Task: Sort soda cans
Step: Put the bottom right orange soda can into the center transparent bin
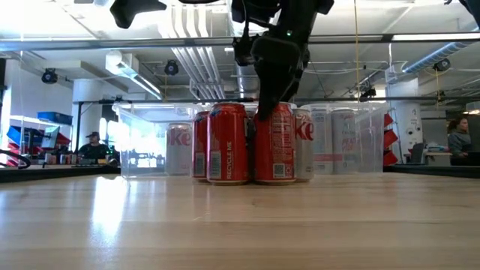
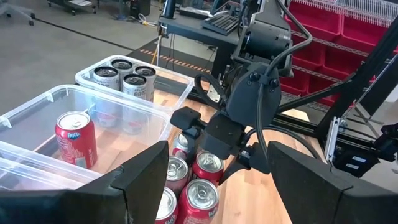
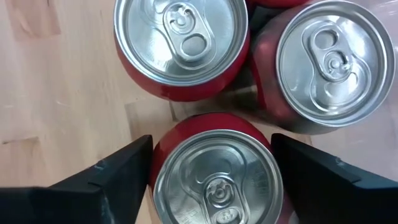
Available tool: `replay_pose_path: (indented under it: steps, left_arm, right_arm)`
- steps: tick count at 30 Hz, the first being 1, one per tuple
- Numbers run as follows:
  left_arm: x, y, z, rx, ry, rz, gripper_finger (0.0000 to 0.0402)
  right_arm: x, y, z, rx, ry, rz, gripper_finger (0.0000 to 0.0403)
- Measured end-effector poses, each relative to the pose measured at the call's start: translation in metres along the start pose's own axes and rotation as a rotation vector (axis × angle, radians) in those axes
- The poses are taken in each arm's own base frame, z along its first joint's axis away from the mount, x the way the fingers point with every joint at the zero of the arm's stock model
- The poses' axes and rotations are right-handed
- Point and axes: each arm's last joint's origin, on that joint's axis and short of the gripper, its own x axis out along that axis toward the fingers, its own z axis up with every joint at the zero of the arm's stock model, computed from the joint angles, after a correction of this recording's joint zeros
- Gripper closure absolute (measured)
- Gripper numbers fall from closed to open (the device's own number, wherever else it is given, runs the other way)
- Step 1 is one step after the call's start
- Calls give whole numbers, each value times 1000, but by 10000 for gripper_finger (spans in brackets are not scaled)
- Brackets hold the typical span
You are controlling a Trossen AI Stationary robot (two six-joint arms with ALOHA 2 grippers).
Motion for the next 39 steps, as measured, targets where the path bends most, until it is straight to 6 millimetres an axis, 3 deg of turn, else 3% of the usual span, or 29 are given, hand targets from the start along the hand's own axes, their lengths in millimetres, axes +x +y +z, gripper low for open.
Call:
replay_pose_path:
  steps: [3,11,25,34,39]
  left_arm:
    - [-1,0,-1,-5,7,2,144]
    - [-1,0,-2,-24,16,4,144]
    - [0,1,-3,-27,29,10,144]
    - [1,1,-3,-26,30,12,144]
    - [1,1,-3,-20,28,16,144]
  right_arm:
    - [0,1,0,-3,4,3,106]
    - [8,3,-10,3,110,48,54]
    - [6,5,-9,27,88,74,91]
    - [3,8,-6,64,54,93,52]
    - [3,8,-3,106,27,95,55]
